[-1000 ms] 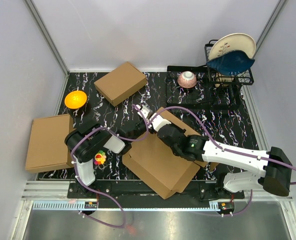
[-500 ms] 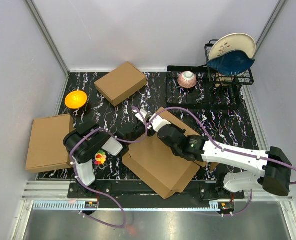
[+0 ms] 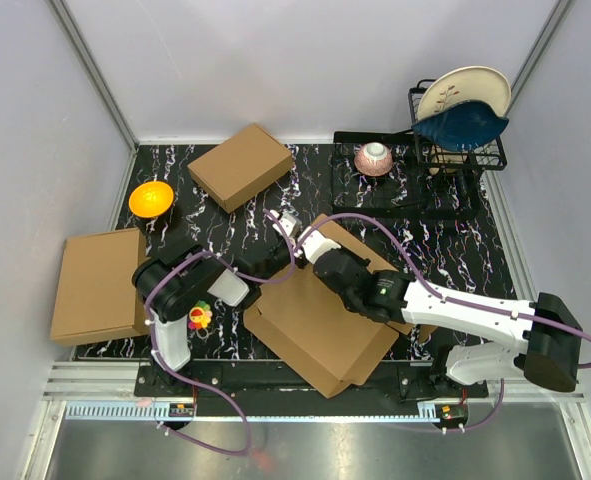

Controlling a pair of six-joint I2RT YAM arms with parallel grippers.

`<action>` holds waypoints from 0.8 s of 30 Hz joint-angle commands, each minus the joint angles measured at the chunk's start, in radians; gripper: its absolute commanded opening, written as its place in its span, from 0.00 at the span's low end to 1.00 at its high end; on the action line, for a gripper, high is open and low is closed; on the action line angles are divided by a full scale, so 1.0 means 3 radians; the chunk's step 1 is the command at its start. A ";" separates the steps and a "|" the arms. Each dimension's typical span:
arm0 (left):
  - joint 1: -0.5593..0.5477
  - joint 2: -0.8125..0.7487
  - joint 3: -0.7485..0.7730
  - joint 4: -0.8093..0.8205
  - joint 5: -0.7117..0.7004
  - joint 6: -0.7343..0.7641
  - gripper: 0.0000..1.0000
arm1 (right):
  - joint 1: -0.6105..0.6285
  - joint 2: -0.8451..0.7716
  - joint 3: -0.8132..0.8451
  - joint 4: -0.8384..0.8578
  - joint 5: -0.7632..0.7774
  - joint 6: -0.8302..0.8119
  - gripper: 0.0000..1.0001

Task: Fold the paper box
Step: Fold the paper box at the center of the board.

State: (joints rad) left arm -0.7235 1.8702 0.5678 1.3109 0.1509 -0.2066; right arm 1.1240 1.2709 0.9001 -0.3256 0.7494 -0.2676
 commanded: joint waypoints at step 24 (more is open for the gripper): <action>-0.0033 -0.0144 -0.0205 0.1168 -0.0313 -0.0099 0.00 | 0.0073 0.0090 0.0067 -0.0167 -0.0422 0.0345 0.63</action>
State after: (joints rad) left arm -0.7208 1.8809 0.5564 1.3327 0.1078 -0.1722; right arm 1.1347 1.2911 0.9009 -0.3042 0.6991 -0.2123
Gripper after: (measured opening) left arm 0.046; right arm 0.587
